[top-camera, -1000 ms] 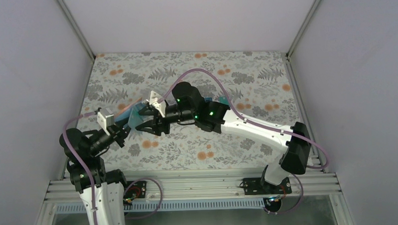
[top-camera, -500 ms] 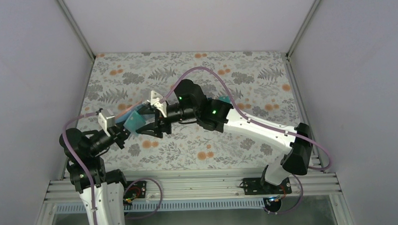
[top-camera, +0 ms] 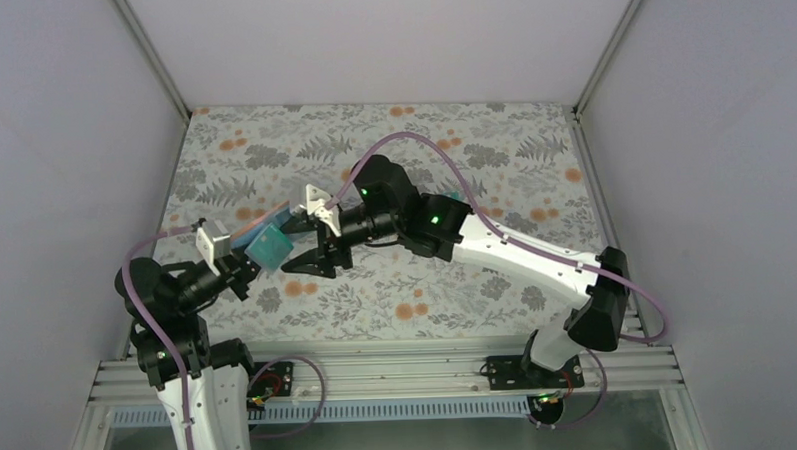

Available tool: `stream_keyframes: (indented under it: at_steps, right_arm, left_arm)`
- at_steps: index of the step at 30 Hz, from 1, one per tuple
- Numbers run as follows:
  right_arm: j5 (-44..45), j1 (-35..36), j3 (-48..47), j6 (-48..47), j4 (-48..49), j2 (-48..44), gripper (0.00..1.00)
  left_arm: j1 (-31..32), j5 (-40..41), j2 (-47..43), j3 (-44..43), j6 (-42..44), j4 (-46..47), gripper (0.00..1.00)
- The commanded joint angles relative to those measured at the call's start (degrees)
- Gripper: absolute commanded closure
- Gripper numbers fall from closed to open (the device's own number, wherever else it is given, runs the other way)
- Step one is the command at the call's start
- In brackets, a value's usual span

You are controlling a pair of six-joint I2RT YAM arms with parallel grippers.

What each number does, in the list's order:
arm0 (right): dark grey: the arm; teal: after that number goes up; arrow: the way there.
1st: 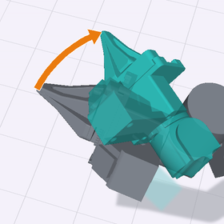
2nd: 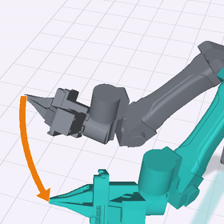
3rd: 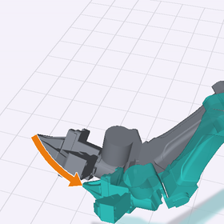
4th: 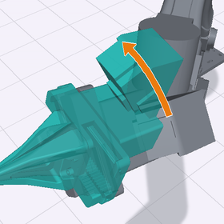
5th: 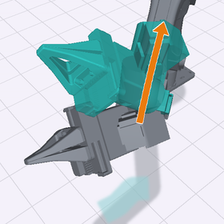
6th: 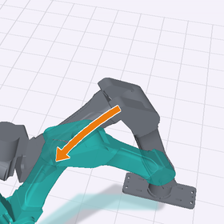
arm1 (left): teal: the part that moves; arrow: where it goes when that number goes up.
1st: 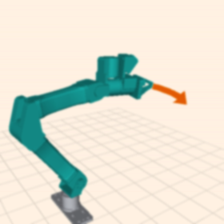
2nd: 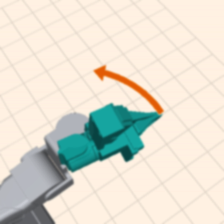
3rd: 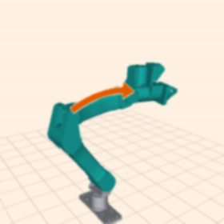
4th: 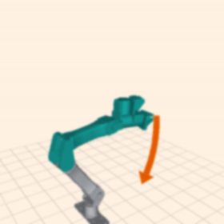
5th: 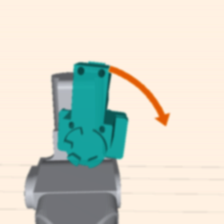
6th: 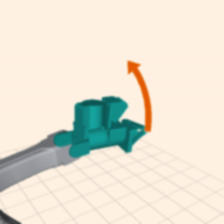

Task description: Take the credit cards out of the card holder

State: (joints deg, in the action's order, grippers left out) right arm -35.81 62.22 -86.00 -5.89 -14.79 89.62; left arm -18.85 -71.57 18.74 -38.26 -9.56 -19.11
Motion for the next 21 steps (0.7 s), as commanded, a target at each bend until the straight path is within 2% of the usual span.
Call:
stream_keyframes:
  at_steps: [1,6,12,17,21]
  right_arm:
    - [0.20,-0.77,-3.19,-0.04,-2.12,-2.06,0.27]
    - [2.91,-0.74,-2.21,-0.29,-0.71,-2.98,0.27]
    - [0.42,-0.76,-4.92,-2.90,-3.97,-2.42,0.30]
    - [-0.71,-0.71,-7.55,-2.89,-5.94,0.37,0.40]
    - [-6.14,-0.66,-7.17,-2.67,-4.81,0.78,0.43]
  left_arm:
    - [0.39,-2.65,-0.95,-1.50,-1.45,4.11,0.98]
    - [0.49,-3.54,-0.81,-1.54,-1.69,5.04,0.98]
    - [0.52,-3.92,-0.52,-2.50,-1.57,4.73,0.98]
    - [0.53,-3.21,-0.50,-1.10,-7.42,10.34,0.98]
    - [0.48,-2.83,-0.46,-1.26,-8.12,10.80,0.98]
